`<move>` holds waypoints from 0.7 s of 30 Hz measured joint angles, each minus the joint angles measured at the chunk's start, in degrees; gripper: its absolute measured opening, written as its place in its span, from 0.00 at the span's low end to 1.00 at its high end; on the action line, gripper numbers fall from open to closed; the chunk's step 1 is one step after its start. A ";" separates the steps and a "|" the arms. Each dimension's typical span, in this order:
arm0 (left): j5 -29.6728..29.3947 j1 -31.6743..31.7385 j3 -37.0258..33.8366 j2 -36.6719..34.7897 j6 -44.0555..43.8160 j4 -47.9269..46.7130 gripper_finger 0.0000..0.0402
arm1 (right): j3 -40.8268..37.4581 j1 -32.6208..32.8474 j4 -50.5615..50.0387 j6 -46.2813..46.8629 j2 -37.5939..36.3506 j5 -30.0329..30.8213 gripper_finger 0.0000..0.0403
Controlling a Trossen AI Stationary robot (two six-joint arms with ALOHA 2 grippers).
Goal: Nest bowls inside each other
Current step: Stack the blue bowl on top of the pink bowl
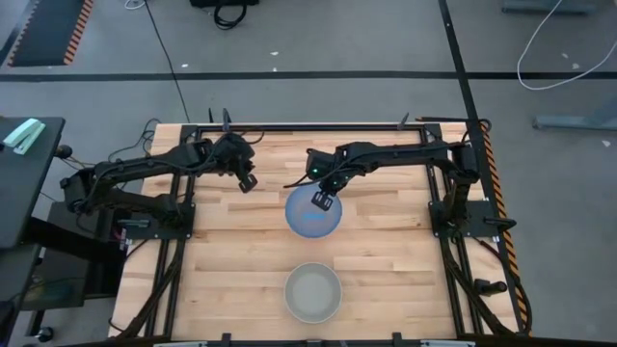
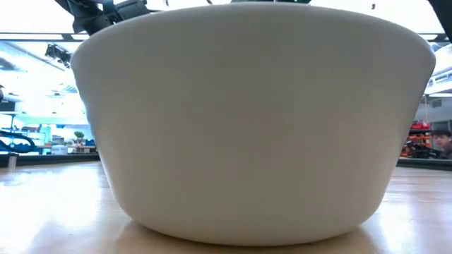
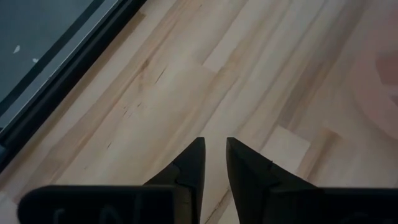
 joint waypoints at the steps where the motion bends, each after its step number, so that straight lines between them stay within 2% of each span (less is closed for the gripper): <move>1: 0.01 -0.12 0.00 0.00 0.00 0.01 0.19 | -0.51 -0.15 0.60 -0.03 -0.02 -0.08 0.01; 21: -0.01 -0.36 0.00 0.00 -1.57 0.28 0.18 | -8.48 0.05 7.44 1.06 -0.02 -2.10 0.01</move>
